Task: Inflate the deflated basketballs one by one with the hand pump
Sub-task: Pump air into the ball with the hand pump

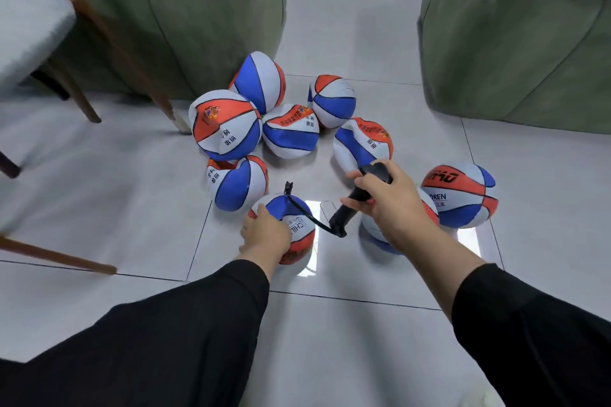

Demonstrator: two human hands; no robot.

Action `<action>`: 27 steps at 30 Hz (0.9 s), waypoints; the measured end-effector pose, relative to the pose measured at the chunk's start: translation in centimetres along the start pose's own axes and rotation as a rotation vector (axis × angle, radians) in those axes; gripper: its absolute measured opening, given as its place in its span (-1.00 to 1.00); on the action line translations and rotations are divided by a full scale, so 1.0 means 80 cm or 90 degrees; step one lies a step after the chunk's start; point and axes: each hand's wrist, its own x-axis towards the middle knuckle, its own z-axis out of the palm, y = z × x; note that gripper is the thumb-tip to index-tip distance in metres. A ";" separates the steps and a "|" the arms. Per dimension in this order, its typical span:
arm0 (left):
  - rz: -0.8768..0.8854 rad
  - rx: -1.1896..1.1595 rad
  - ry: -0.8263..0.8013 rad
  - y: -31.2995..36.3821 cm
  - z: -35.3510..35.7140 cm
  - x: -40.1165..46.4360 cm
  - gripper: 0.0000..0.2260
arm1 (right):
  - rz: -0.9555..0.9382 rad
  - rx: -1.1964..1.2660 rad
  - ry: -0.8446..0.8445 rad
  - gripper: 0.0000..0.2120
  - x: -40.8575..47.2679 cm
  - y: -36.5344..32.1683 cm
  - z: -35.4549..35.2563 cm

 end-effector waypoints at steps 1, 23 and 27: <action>0.028 -0.012 0.112 0.005 -0.002 -0.016 -0.68 | -0.001 0.003 -0.001 -0.89 -0.001 0.003 0.000; -0.390 -0.727 -0.502 0.104 0.056 -0.107 -0.87 | -0.154 -0.571 0.038 -0.80 -0.072 0.030 -0.013; -0.370 -0.706 -0.490 0.116 0.041 -0.123 -0.75 | -0.166 -0.834 -0.039 -0.77 -0.087 0.006 -0.016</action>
